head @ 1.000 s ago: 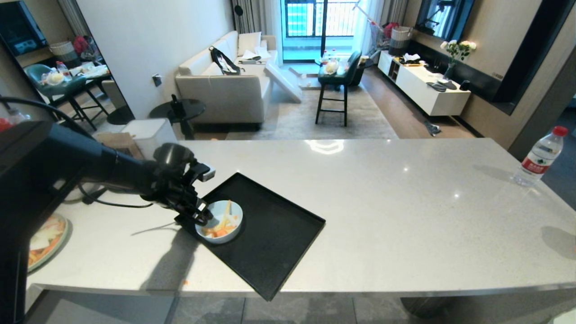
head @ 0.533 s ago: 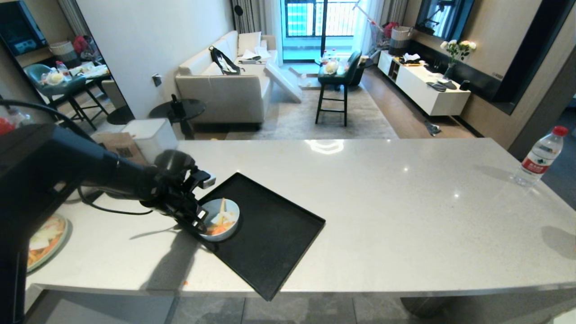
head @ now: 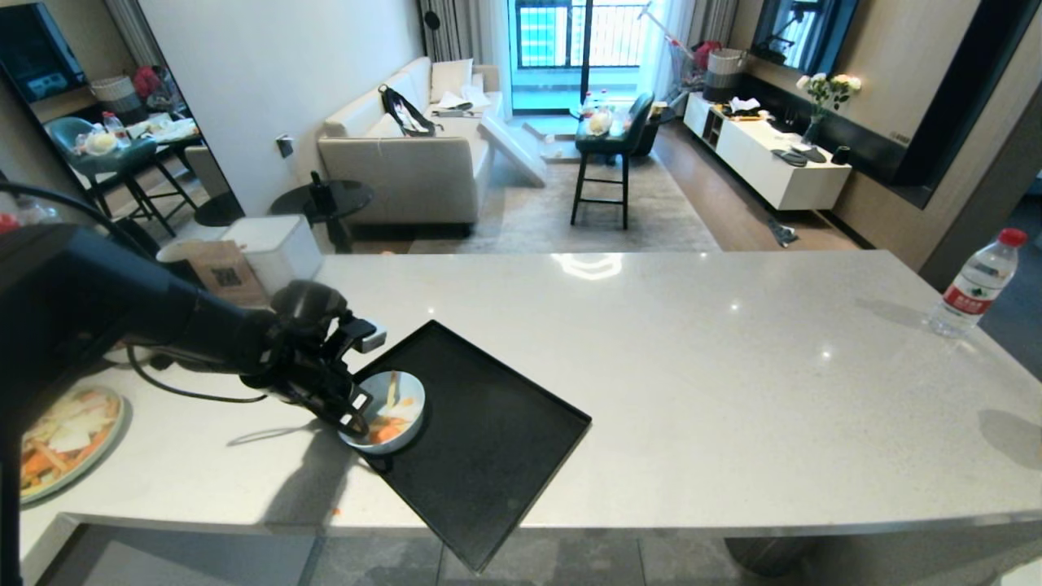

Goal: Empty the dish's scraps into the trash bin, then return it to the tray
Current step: Pick up the bowl with leftover food

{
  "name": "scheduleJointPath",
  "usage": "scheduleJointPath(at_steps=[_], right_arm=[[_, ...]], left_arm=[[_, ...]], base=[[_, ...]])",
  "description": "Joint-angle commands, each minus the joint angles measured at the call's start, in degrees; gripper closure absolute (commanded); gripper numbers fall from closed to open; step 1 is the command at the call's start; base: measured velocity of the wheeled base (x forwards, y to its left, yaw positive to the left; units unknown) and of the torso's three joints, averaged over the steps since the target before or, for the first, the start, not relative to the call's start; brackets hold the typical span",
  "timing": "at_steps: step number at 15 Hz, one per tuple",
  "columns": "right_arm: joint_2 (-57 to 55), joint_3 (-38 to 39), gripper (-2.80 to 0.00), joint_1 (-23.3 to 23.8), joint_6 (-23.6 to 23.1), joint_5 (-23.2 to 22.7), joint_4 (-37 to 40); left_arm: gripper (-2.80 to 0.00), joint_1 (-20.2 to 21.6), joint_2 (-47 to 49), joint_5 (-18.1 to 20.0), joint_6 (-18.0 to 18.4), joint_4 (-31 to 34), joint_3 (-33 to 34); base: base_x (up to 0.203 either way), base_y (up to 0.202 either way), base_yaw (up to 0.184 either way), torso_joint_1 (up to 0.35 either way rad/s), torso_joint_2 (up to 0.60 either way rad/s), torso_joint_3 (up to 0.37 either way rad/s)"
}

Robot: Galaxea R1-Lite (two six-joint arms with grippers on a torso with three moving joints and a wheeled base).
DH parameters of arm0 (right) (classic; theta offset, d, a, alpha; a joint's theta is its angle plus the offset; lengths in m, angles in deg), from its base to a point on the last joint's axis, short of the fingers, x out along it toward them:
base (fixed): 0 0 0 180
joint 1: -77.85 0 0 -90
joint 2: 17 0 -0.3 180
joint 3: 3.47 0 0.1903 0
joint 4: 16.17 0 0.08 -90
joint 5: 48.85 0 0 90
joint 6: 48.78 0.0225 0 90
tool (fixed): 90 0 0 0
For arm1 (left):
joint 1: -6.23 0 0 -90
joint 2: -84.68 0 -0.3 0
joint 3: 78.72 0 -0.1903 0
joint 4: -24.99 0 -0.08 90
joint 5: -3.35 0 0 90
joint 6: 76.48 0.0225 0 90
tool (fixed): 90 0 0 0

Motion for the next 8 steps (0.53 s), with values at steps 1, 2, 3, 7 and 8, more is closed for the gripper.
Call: scheduleJointPath(at_steps=[1, 2, 3, 7, 8], right_arm=[[0.0, 0.0, 0.0, 0.0, 0.0, 0.1, 0.0], [0.0, 0.0, 0.0, 0.0, 0.0, 0.0, 0.0], [0.0, 0.0, 0.0, 0.0, 0.0, 0.0, -0.1], [0.0, 0.0, 0.0, 0.0, 0.0, 0.0, 0.0], [0.0, 0.0, 0.0, 0.0, 0.0, 0.1, 0.0]], left_arm=[[0.0, -0.1, -0.6, 0.1, -1.5, 0.0, 0.0], [0.0, -0.3, -1.0, 0.1, -2.9, 0.0, -0.2], [0.0, -0.5, -1.1, 0.1, -4.1, 0.0, -0.3], [0.0, -1.3, -2.4, 0.0, -8.6, 0.0, -0.4], [0.0, -1.5, -2.7, 0.0, -9.5, 0.0, -0.4]], base=[[0.0, 0.0, 0.0, 0.0, 0.0, 0.0], [0.0, 0.0, 0.0, 0.0, 0.0, 0.0], [0.0, 0.0, 0.0, 0.0, 0.0, 0.0], [0.0, 0.0, 0.0, 0.0, 0.0, 0.0], [0.0, 0.0, 0.0, 0.0, 0.0, 0.0]])
